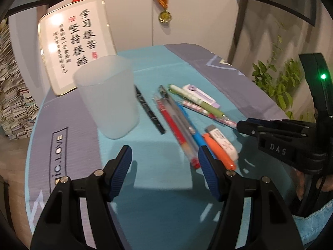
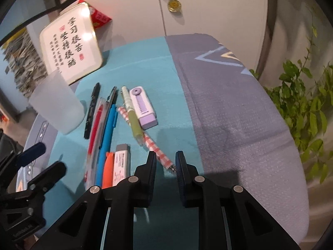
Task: Organize stationery
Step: 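Grasp the pink checkered pencil with the right gripper while the left grasps the red pen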
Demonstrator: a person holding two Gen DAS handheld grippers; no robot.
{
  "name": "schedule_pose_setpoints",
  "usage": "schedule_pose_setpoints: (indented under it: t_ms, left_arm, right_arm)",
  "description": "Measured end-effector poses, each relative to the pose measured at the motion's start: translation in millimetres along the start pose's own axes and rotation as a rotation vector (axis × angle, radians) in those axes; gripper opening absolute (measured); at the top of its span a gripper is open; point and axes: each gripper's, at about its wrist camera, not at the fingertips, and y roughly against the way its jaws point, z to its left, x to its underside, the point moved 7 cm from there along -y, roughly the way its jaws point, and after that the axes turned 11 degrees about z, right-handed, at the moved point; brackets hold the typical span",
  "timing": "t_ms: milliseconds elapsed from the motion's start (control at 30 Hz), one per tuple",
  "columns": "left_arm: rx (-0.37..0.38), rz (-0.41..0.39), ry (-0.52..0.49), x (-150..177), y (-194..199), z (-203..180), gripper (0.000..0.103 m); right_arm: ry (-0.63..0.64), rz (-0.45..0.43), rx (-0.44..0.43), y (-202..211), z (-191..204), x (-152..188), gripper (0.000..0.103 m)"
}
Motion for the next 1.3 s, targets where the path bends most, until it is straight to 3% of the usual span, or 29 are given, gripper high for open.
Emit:
schedule_pose_setpoints:
  t_ms: [200,300,433,500,633,833,967,1133,1200,1300]
  left_arm:
    - [0.005,0.04,0.002,1.0,-11.6,-3.8,0.063]
    - [-0.001,0.064,0.017,2.1,-17.2,-1.9,0.061]
    - [-0.002,0.089,0.032,1.6,-21.5,-0.3,0.061]
    - [-0.001,0.094,0.028,0.7,-22.5,-2.3,0.061]
    - [0.0,0.109,0.027,-0.1,-29.7,-5.7,0.06]
    - [-0.007,0.13,0.031,3.2,-35.6,-5.0,0.037]
    - [-0.009,0.125,0.041,3.8,-33.3,-0.2,0.03]
    - [-0.015,0.119,0.055,-0.9,-35.2,1.1,0.027]
    - [-0.036,0.109,0.044,-1.1,-35.7,-0.7,0.008]
    - [-0.02,0.114,0.039,3.5,-32.0,-2.4,0.008]
  right_arm:
    - [0.082,-0.042,-0.053,9.9,16.5,1.6,0.021]
    - [0.161,-0.058,-0.02,8.5,27.4,-5.0,0.021]
    - [0.246,-0.009,0.054,-10.5,27.6,-14.7,0.021]
    - [0.257,0.039,0.034,-21.6,24.2,-14.5,0.021]
    - [0.231,0.043,-0.022,-21.4,19.5,-15.8,0.02]
    - [0.23,0.06,-0.115,-5.8,37.7,1.6,0.011]
    - [0.199,0.083,-0.154,5.3,37.9,15.3,0.011]
    - [0.162,0.126,-0.154,9.2,28.5,40.6,0.011]
    - [0.138,0.145,-0.145,7.4,21.7,48.2,0.011]
    - [0.111,0.153,-0.151,9.2,16.3,54.0,0.011]
